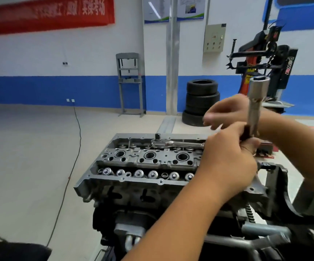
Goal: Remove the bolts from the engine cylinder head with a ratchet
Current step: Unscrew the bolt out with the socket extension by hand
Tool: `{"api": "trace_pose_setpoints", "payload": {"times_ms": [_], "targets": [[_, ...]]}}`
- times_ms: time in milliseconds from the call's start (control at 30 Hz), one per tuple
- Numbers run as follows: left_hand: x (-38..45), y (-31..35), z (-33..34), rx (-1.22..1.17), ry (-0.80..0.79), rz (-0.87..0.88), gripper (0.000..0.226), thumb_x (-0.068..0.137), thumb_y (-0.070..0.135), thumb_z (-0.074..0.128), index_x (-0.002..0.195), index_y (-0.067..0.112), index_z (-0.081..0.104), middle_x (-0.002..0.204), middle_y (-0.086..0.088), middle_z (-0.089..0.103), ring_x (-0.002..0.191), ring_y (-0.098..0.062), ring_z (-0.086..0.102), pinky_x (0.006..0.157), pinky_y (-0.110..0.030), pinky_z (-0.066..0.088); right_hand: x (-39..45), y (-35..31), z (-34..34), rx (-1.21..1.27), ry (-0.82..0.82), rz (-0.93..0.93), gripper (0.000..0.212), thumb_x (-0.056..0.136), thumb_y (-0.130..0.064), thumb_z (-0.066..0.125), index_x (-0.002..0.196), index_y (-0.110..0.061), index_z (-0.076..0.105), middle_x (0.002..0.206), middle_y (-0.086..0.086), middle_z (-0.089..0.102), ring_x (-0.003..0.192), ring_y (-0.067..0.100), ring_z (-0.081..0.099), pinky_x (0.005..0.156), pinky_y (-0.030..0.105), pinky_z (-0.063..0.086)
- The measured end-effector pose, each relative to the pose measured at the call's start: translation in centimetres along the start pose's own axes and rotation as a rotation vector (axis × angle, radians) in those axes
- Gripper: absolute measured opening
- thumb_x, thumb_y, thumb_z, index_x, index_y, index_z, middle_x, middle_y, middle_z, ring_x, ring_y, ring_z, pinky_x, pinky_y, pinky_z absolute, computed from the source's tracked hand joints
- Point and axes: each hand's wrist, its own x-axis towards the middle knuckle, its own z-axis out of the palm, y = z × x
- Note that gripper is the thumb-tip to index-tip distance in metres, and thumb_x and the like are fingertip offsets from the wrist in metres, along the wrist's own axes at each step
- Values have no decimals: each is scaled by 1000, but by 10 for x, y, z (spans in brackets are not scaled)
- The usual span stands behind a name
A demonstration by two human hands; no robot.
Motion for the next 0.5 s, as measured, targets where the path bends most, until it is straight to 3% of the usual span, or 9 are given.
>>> {"api": "trace_pose_setpoints", "payload": {"times_ms": [33,100,200,267,367,500], "targets": [[2,1,-2,-1,-14,-6,11,104,15,59,108,21,67,101,-8,72,95,-28,67,88,-42,58,1,-1,-6,43,78,41,30,99,-39,64,95,-11,76,86,2,79,78,15,74,83,39,56],[10,1,-8,-39,-57,-24,11,103,7,60,103,16,67,104,-13,74,102,-35,69,95,-52,57,-5,3,-17,368,271,-3,41,104,-44,55,88,-13,77,86,8,78,75,23,72,81,45,56],[22,-5,-19,-107,-147,16,20,101,-2,61,106,16,66,108,-11,74,104,-29,73,95,-47,58,-35,11,-2,667,268,-200,32,92,-49,65,93,-20,79,94,11,77,81,27,74,78,45,61],[31,-12,-24,-112,-228,72,20,100,-2,62,113,13,67,104,-5,74,95,-17,72,84,-34,60,-43,16,20,585,412,-291,17,89,-35,73,96,-19,73,87,8,75,76,24,72,73,42,61],[46,-18,-27,-173,-367,119,20,102,2,62,113,18,68,95,8,76,85,-11,73,71,-35,64,-39,16,27,535,607,-313,23,83,-30,75,95,-12,65,75,3,71,74,20,68,77,39,59],[60,-27,-28,-191,-524,162,18,105,10,56,99,19,71,82,12,75,76,-7,71,68,-24,58,-42,12,26,417,673,-300,16,91,-26,68,88,-11,62,66,0,64,62,16,60,69,39,54]]}}
